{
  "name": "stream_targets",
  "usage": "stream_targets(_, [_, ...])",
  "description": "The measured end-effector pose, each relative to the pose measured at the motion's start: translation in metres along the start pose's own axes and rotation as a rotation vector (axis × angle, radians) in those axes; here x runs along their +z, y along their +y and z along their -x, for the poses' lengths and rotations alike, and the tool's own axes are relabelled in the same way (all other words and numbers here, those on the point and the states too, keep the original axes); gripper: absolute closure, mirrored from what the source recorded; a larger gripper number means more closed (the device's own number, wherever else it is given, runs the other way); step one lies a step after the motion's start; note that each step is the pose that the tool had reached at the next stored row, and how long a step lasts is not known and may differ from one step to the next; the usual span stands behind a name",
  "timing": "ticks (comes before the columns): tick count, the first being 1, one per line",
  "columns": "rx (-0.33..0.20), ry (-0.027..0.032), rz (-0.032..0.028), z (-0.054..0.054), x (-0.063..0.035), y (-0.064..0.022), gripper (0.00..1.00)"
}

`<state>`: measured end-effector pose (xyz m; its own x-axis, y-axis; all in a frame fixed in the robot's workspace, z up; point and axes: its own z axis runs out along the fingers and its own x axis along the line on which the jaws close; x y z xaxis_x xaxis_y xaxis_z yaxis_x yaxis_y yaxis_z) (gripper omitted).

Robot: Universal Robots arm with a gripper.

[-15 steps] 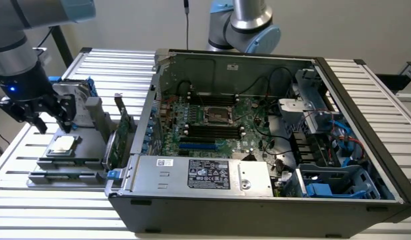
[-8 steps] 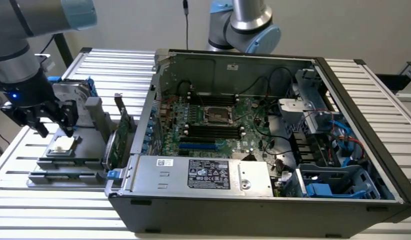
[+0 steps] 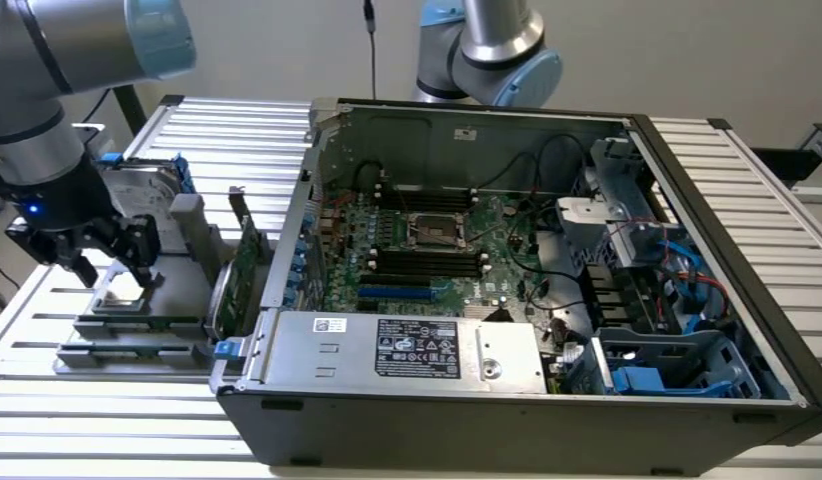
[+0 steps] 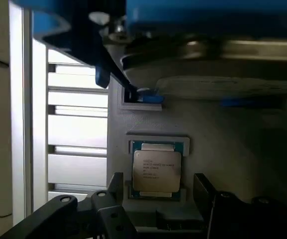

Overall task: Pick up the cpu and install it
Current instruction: 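Pick up the cpu and move it towards the insertion slot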

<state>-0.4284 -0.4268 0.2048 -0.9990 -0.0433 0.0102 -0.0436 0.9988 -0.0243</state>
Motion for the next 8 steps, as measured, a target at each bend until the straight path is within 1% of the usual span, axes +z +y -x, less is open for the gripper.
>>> stream_targets(4, [0.005, 0.0003, 0.0, 0.0012, 0.0068, -0.001, 0.33])
stream_targets(8, [0.013, 0.0006, 0.0, 0.0017, 0.0113, -0.0009, 0.33])
